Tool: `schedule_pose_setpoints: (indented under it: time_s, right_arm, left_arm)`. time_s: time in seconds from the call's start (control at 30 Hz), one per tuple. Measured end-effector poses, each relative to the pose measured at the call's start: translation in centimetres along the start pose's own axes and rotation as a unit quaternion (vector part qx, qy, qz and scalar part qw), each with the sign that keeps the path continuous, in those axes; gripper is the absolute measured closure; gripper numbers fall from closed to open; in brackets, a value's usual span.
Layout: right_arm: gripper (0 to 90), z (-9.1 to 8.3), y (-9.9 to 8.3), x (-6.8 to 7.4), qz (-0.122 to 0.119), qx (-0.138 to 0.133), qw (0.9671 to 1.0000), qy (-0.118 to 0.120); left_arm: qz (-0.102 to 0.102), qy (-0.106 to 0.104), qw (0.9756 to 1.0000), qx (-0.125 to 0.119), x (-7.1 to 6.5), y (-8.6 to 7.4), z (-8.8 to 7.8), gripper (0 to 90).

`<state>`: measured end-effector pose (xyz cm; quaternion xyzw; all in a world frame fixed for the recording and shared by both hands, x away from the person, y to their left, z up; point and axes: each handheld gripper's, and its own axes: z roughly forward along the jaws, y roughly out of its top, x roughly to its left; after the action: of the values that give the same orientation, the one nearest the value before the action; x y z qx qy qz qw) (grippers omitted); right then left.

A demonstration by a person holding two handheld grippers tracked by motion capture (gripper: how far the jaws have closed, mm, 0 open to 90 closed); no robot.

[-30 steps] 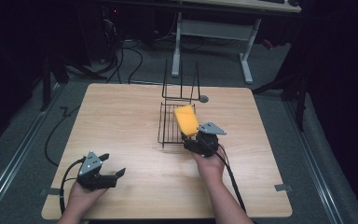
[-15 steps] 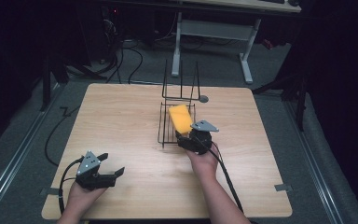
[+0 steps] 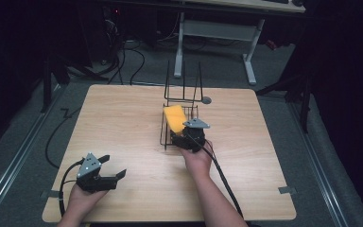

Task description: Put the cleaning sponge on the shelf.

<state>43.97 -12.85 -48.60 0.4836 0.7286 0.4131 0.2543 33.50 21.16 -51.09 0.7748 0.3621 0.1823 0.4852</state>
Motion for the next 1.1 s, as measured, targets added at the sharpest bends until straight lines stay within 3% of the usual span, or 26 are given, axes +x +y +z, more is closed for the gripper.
schedule_pose_setpoints:
  time_s: [0.17,0.37,0.7,1.0,1.1]
  right_arm:
    - [25.7,0.9,-0.4,-0.2,0.006,0.019,0.9998,-0.009]
    - [25.5,1.2,-0.8,0.2,-0.01,0.033,0.9993,-0.016]
    - [25.1,1.4,-1.6,0.0,-0.003,0.04,0.999,-0.02]
    - [22.9,1.3,-1.9,0.1,-0.004,0.034,0.9992,-0.022]
    - [18.9,1.0,-1.8,0.0,0.004,0.019,0.9997,-0.013]
  left_arm:
    - [0.006,-0.002,1.0,0.004,-0.1,0.0,0.1,13.9]
    - [0.003,-0.003,1.0,0.001,-0.1,0.1,0.1,14.0]
    - [0.004,-0.003,1.0,-0.001,-0.1,0.1,0.0,14.0]
    - [0.006,-0.004,1.0,0.001,-0.1,0.1,0.1,14.0]
    - [0.005,-0.003,1.0,0.001,-0.1,0.1,0.1,14.0]
